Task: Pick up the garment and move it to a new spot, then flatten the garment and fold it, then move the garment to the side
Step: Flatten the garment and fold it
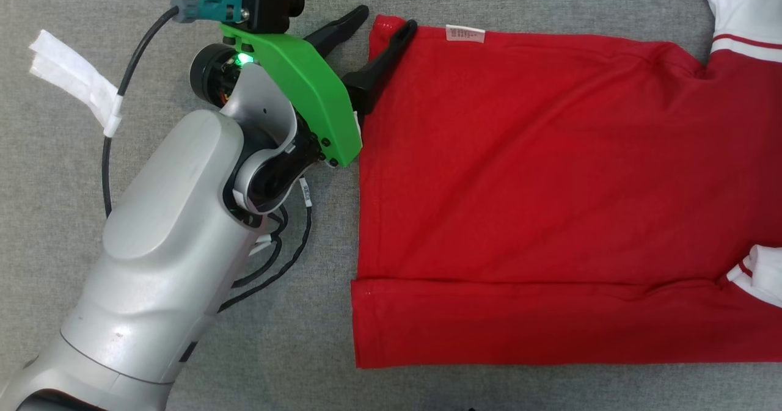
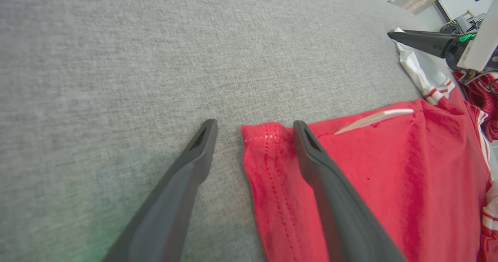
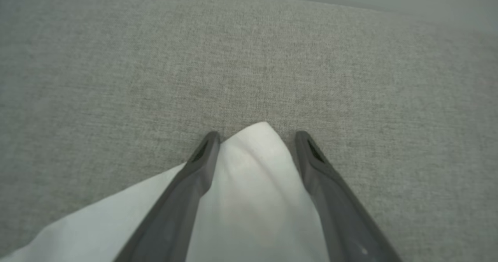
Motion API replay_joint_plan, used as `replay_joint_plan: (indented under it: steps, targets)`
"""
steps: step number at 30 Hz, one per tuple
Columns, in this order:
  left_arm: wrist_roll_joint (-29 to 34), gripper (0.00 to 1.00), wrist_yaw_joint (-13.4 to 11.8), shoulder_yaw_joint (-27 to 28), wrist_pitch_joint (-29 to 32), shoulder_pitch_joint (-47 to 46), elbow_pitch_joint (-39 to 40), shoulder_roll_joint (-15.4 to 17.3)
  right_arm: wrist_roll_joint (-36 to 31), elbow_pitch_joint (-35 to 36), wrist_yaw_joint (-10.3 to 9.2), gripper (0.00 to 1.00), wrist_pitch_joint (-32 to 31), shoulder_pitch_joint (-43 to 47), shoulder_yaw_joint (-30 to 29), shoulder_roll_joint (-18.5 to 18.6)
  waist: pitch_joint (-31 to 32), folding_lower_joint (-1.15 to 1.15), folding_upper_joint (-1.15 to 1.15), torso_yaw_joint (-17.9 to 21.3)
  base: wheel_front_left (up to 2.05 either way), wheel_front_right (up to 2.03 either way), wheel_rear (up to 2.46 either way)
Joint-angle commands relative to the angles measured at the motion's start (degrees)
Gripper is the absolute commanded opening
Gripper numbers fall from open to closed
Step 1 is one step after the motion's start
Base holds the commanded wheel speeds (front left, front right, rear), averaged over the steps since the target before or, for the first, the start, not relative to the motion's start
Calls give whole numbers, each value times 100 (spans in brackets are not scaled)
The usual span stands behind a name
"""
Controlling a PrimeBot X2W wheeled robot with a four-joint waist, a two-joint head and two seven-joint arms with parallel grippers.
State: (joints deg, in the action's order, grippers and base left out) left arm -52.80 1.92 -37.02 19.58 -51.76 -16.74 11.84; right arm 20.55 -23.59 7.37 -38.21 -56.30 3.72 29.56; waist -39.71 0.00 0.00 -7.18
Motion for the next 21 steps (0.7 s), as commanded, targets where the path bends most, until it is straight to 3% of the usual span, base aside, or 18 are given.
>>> replay_joint_plan:
  steps: [1, 8, 9, 10, 11, 12, 13, 14, 21]
  targets:
    - [-7, 100, -8, -160, 196, 266, -270, 38, 74, -289, 22, 100, -58, 167, 191, -151, -14, 0, 0, 11, 0, 0, 0]
    - [-128, 100, 153, -369, 418, 468, -170, 41, 350, -492, 30, 100, -30, 76, 417, -90, 53, 0, 0, 51, 0, 0, 0]
    - [-140, 85, 159, -374, 434, 484, -150, 60, 394, -510, 30, 100, -33, 75, 443, -60, 66, 0, 0, 53, 0, 0, 0]
    - [-147, 39, 160, -377, 454, 484, -129, 75, 426, -519, 30, 100, -30, 67, 465, -44, 72, 0, 0, 56, 0, 0, 0]
    - [-152, 0, 177, -383, 475, 483, -104, 94, 467, -528, 29, 100, -22, 54, 496, -31, 76, 0, 0, 61, 0, 0, 0]
    - [-157, 0, 175, -384, 469, 493, -91, 103, 517, -518, 30, 95, -6, 48, 540, -28, 79, 0, 0, 64, 0, 0, 0]
    - [-142, 0, 178, -360, 406, 492, -75, 116, 567, -498, 30, 37, 47, 35, 587, -29, 83, 0, 0, 73, 0, 0, 0]
    - [-142, 0, 174, -327, 349, 482, -76, 123, 633, -458, 30, 0, 41, 50, 723, -36, 99, 0, 0, 85, 0, 0, 0]
    - [17, 0, 16, 120, -254, 135, -145, 254, 732, -253, 12, 0, 1204, -346, 508, 246, 242, 0, 0, 148, 0, 0, 0]
